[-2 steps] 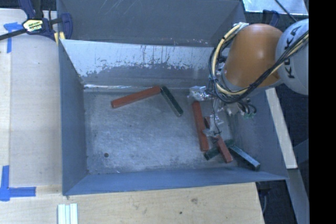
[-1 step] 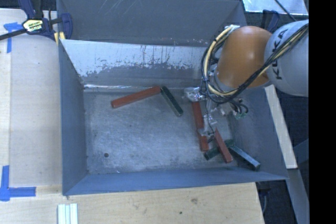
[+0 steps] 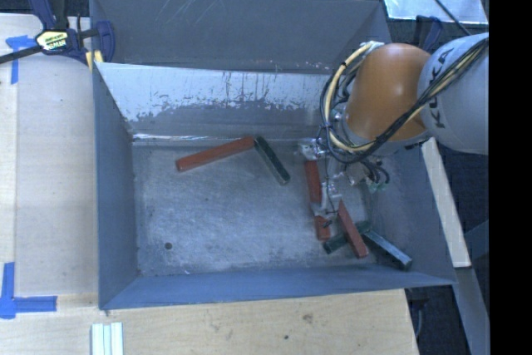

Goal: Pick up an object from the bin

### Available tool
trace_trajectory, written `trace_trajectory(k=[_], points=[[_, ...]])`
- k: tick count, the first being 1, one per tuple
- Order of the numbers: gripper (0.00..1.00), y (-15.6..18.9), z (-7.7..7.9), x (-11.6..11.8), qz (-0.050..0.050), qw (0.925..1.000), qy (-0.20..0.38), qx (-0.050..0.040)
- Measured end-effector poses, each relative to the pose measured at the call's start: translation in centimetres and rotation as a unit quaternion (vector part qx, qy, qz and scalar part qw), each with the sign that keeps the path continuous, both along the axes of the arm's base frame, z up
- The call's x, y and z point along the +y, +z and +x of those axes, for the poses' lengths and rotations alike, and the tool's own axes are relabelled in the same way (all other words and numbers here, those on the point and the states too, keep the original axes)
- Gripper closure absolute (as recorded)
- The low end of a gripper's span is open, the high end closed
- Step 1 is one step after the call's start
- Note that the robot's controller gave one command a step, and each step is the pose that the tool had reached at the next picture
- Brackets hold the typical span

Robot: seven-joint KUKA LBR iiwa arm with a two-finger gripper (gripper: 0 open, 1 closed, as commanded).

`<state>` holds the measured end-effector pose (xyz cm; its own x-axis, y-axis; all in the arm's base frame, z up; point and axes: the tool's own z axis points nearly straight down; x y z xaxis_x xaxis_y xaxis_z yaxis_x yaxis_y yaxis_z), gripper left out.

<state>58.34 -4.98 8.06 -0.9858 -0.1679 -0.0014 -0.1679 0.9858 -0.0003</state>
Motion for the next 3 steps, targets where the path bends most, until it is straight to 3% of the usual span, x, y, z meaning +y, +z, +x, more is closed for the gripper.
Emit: trace_trajectory(k=[1, 2, 3], points=[[0.00, -0.8, -1.4, -2.9, 0.000, 0.9911, 0.133, -0.0016], [1.00, -0.9, -2.4, -3.5, 0.001, 0.9982, -0.060, -0.0025], [1.00, -0.9, -2.4, -3.5, 0.001, 0.9982, -0.059, -0.0025]])
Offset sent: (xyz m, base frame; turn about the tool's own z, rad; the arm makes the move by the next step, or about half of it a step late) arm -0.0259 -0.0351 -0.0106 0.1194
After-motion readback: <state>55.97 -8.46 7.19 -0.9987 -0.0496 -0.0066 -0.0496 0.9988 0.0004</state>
